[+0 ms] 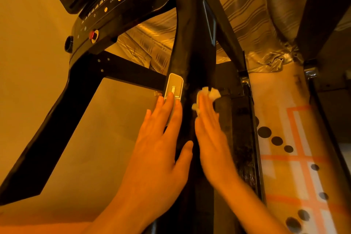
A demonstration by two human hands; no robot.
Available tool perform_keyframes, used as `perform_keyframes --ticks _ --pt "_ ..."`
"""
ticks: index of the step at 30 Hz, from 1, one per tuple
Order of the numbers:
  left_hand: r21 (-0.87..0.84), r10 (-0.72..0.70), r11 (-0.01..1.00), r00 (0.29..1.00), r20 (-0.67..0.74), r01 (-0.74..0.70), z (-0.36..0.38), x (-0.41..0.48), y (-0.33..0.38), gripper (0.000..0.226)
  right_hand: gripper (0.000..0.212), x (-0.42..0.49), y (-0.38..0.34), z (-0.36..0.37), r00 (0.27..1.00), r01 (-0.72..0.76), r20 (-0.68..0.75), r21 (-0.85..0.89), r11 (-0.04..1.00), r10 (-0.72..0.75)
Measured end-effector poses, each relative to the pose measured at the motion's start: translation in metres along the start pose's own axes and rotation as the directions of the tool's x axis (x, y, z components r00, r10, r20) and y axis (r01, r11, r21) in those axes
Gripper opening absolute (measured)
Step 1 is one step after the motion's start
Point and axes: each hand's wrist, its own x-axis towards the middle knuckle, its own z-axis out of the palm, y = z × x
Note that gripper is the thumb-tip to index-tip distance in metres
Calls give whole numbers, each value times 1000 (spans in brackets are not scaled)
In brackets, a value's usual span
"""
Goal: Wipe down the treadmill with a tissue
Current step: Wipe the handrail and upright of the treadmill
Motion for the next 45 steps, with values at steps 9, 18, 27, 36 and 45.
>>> perform_keyframes --ticks 9,18,27,36,45 --pt "6 -27 1000 1000 -3 27 -2 1 2 72 51 89 -5 -17 1000 -16 1 -122 992 17" --pt "-82 -29 996 1000 -2 28 0 1 -2 66 56 -53 -10 9 995 58 85 -52 997 -54" --pt "-67 -95 993 995 14 96 -5 2 8 57 60 124 -18 -15 990 136 83 -325 936 -115" --pt "-60 -48 997 999 -11 47 1 2 1 70 53 17 -7 -14 962 248 185 -296 922 -200" --pt "-66 -52 996 999 -8 52 -3 3 4 67 55 39 -10 -6 977 203 113 -201 958 -183"
